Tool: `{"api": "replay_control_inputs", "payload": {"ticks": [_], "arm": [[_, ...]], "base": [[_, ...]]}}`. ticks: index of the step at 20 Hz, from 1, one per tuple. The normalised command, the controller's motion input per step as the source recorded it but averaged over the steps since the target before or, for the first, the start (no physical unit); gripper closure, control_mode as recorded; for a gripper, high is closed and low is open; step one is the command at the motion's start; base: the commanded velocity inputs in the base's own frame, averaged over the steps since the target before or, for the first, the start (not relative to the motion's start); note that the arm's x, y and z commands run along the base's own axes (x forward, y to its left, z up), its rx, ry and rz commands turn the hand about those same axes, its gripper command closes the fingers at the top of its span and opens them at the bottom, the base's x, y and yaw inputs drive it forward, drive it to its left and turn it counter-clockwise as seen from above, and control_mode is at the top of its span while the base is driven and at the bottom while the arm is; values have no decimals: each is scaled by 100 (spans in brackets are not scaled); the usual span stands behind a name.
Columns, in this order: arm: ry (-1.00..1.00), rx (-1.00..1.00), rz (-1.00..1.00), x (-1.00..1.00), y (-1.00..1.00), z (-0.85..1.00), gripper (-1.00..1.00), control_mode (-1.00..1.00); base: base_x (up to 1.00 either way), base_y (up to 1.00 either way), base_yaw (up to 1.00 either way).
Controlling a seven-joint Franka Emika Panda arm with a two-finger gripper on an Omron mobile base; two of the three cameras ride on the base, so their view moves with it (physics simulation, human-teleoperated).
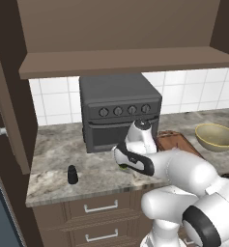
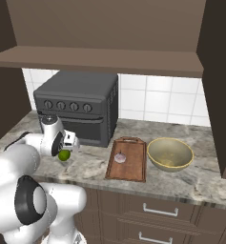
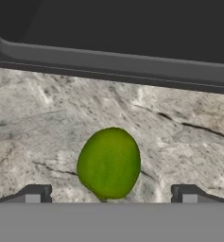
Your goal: Open the cabinet. Place the bowl and condiment on the counter. Then place the lime and garlic on the cutting board.
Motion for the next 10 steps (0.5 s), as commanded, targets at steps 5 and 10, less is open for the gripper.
{"api": "replay_control_inputs", "payload": {"ticks": [5,10], "arm": [[-2,0,-2,7,0,-18,-100,-100],[-2,1,-2,14,1,-19,-100,-100]], "base": [[0,0,0],[0,0,0]]}}
